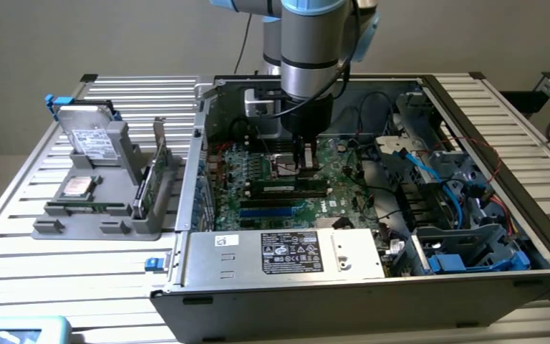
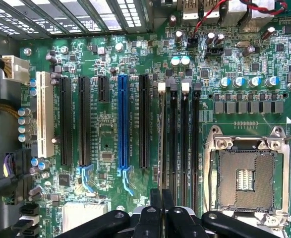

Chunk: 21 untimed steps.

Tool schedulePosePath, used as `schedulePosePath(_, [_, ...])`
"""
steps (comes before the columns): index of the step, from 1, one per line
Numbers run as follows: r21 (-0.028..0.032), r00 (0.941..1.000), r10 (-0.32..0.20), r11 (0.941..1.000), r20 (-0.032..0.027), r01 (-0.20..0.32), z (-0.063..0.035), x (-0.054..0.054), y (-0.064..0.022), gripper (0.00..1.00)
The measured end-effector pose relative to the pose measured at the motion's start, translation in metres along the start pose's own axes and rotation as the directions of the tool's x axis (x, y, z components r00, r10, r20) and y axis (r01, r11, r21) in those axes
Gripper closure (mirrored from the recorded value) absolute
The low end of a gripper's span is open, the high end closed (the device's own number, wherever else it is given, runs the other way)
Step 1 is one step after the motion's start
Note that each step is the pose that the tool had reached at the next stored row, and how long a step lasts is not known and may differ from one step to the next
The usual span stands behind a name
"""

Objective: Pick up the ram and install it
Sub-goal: 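Insert the ram into the slot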

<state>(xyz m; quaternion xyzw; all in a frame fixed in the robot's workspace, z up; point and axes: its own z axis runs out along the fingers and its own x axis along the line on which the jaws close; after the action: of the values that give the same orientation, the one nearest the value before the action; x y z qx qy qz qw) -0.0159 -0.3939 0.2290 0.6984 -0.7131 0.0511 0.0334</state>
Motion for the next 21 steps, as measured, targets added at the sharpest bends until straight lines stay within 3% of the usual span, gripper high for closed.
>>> schedulePosePath(3, [-0.0001, 1.0000, 0.000, 1.0000, -0.0003, 0.000, -0.0009, 0.0001, 0.0000, 0.88])
schedulePosePath(7, [0.0001, 1.0000, 0.000, 1.0000, -0.0001, 0.000, -0.0098, 0.0012, -0.0002, 0.88])
schedulePosePath(14, [0.0008, 1.0000, -0.002, 1.0000, 0.0009, 0.002, -0.0098, 0.0010, -0.0003, 0.88])
schedulePosePath(21, [0.0017, 0.9999, -0.003, 1.0000, 0.0122, 0.003, -0.0090, 0.0008, -0.0002, 0.88])
